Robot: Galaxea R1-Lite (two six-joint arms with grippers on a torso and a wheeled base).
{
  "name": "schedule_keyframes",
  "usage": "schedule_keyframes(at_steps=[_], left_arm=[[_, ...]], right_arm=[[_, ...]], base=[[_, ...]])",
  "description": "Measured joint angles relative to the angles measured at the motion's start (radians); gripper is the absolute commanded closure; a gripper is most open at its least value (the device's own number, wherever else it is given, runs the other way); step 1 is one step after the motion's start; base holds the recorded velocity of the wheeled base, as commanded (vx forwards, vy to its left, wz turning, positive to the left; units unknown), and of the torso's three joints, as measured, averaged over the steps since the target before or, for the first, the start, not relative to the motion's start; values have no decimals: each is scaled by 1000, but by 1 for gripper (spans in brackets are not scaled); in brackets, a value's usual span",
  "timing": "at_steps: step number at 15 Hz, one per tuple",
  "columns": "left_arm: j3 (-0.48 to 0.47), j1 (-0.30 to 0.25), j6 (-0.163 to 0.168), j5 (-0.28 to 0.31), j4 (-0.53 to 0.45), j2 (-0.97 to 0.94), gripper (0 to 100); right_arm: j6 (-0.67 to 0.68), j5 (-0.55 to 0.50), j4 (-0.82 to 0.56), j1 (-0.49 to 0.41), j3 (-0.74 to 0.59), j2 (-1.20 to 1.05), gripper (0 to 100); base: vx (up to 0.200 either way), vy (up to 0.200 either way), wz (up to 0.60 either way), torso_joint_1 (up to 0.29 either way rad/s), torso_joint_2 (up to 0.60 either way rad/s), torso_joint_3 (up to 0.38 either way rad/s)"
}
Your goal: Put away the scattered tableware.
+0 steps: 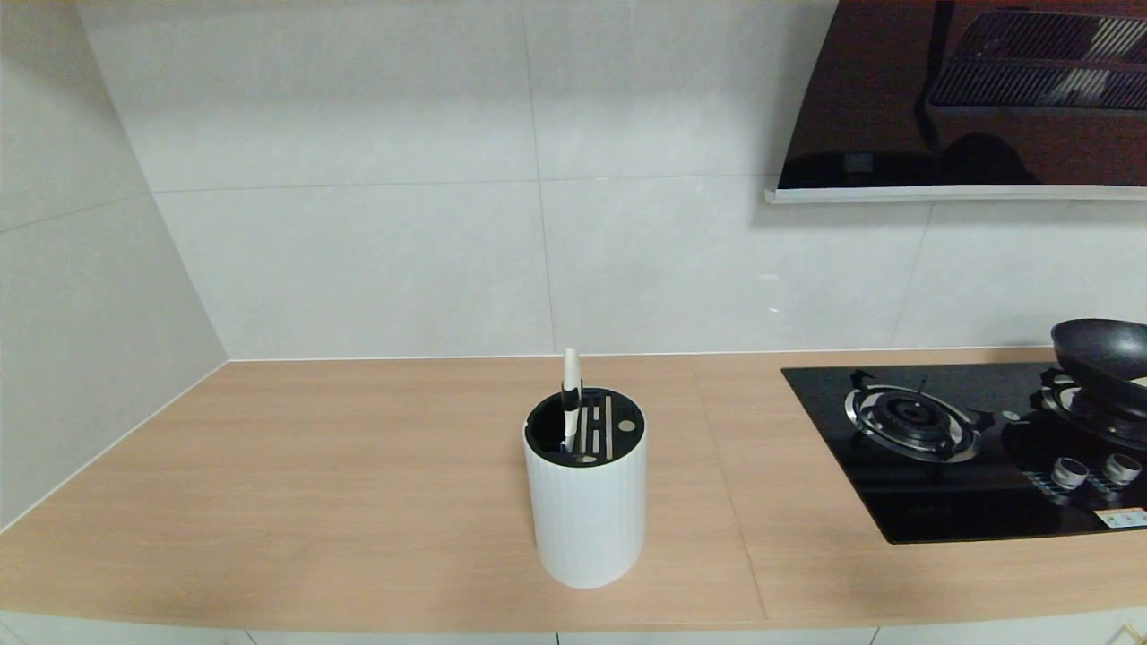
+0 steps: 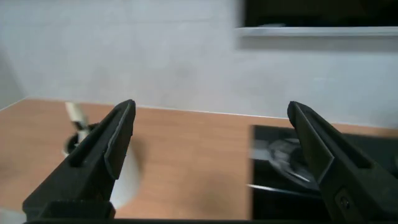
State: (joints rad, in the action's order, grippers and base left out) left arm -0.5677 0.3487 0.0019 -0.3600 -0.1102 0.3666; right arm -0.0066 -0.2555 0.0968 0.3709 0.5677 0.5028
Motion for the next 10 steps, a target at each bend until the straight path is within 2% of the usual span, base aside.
schedule_keyframes(at_steps=[1,2,3,4,5,7,8,10], left_arm=[[18,-48,-1,14,-56,-81,0],[41,-94,-17,9,-110,-143,0],[63,-135,-63,-16,-128,-186,0],[82,-172,-94,-35,-132,-217,0],[97,-202,-101,-39,-132,-235,0],[144,-289,-94,-32,-133,-281,0],[186,-311,-85,-33,-129,-303,0],[336,-338,-57,-45,-75,-338,0]], right_arm=[[-11,7,-101,-46,-3,-109,0],[-18,7,-171,-89,-3,-197,0],[-20,-3,-221,-144,-1,-266,0],[-19,-11,-254,-205,1,-317,0],[-20,-6,-272,-252,1,-349,0],[-27,43,-324,-329,-17,-425,0],[-27,45,-340,-348,-36,-450,0],[-21,33,-337,-366,-92,-484,0]], base=[[0,0,0,0,0,0],[0,0,0,0,0,0],[0,0,0,0,0,0],[0,0,0,0,0,0],[0,0,0,0,0,0],[0,0,0,0,0,0],[0,0,0,0,0,0],[0,0,0,0,0,0]])
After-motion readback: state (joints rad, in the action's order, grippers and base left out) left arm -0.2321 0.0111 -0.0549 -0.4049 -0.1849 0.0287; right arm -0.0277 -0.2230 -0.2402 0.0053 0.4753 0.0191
